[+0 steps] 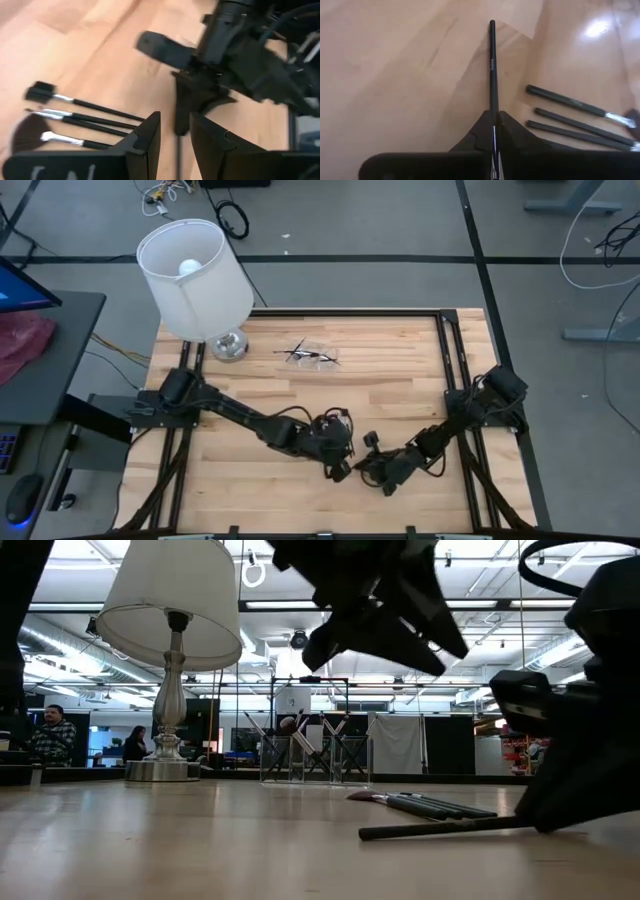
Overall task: Put items in baskets/containers
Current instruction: Put the black eyeliner brush into the transparent organizer, then put the black highlighter brush into the transparent organizer
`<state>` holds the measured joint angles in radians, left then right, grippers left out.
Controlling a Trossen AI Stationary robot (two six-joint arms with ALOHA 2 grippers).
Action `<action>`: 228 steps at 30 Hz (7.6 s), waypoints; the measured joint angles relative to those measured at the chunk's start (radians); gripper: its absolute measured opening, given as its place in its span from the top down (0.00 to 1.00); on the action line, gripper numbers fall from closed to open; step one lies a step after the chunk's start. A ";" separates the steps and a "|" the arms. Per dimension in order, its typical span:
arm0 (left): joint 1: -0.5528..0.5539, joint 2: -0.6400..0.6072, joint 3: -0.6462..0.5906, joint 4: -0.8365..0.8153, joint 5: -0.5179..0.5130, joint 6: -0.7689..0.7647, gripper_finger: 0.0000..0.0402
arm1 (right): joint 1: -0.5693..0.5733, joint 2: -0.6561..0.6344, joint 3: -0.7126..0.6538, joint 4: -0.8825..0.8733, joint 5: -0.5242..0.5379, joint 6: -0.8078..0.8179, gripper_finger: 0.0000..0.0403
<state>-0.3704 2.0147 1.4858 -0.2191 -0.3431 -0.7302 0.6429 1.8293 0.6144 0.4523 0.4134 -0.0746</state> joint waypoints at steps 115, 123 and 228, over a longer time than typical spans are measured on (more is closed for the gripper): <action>-0.030 -0.090 -0.076 0.393 -0.882 0.586 0.95 | 0.087 -0.672 0.005 -0.236 0.339 -0.087 0.69; 0.134 -0.248 -0.075 0.676 -0.472 1.005 0.95 | 0.051 -0.685 0.005 -0.193 0.340 -0.170 0.69; 0.526 0.203 -0.526 1.776 -0.097 0.905 0.83 | -1.003 -0.732 -0.418 0.225 -0.295 0.276 0.85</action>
<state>0.1551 2.2180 0.9596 1.5572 -0.4404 0.1750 -0.3600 1.0978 0.1967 0.6777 0.1179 0.2017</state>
